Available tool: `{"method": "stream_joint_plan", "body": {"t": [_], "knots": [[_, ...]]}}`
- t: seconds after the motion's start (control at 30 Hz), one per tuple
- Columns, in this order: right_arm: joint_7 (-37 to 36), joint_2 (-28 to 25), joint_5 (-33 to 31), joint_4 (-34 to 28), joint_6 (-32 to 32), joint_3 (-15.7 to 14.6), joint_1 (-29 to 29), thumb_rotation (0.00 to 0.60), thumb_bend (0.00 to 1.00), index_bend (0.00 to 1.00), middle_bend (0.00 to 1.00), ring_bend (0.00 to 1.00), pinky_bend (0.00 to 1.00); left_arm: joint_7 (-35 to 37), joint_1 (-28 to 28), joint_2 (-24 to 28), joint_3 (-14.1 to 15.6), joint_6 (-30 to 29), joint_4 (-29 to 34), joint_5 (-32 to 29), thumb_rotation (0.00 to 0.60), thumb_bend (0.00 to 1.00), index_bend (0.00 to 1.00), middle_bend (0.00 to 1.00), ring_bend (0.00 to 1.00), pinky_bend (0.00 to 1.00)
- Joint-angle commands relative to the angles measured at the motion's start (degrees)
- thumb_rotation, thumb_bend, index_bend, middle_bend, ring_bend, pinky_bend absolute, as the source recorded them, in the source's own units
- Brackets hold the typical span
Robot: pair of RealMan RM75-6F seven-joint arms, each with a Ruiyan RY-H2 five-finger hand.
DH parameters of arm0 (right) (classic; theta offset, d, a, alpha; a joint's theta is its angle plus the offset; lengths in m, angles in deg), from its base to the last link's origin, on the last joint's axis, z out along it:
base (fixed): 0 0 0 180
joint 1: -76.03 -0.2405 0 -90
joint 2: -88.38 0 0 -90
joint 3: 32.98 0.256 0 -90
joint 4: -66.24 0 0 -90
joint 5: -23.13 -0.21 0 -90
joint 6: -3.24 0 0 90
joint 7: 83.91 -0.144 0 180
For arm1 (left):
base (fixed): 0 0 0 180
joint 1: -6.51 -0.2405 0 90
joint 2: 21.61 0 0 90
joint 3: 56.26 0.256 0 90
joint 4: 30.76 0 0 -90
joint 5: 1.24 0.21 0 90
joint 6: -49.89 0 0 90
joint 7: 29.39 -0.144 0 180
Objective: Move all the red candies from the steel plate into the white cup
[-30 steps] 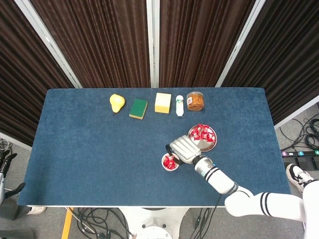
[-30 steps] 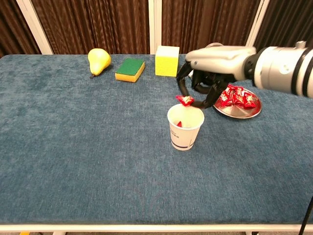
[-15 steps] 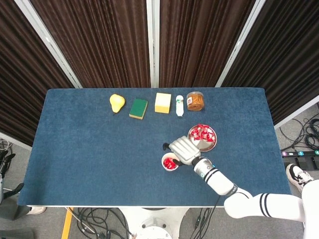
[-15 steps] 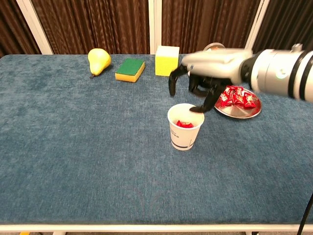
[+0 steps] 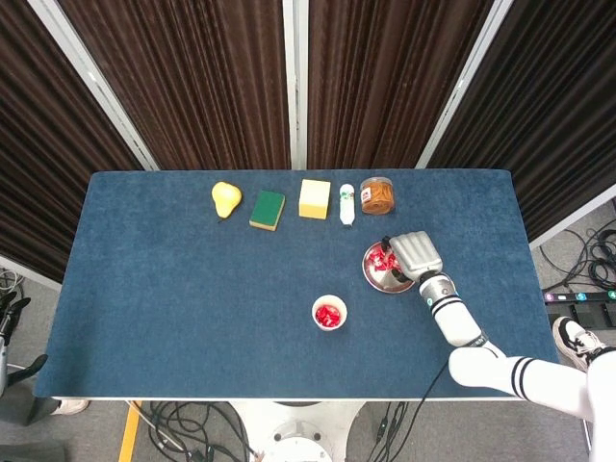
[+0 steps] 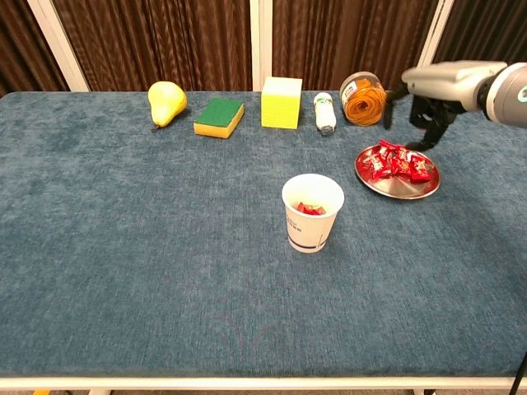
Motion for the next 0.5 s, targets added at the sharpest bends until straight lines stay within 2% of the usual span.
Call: {"method": "stream_joint_plan", "body": {"t": [0.03, 0.17, 0.5], "knots": [[2.3, 4.2, -4.5, 6.2, 3.2, -0.8, -1.5, 0.6, 0.24, 0.39, 0.87, 0.9, 1.0, 0.0, -0.1, 0.0, 0.1, 0.0, 0.0, -0.1, 0.6, 0.0, 0.22, 0.21, 0.21, 0.2], [3.0, 7.3, -7.3, 10.7, 5.4, -0.4, -3.0, 0.6, 0.24, 0.39, 0.87, 0.9, 1.0, -0.1, -0.2, -0.1, 0.1, 0.0, 0.1, -0.2, 0.6, 0.0, 0.22, 0.21, 0.21, 0.2], [4.6, 10.6, -10.8, 14.9, 7.3, -0.5, -4.8, 0.6, 0.24, 0.39, 0.87, 0.9, 1.0, 0.0, -0.3, -0.3, 0.1, 0.4, -0.3, -0.4, 0.6, 0.0, 0.22, 0.21, 0.21, 0.2]]}}
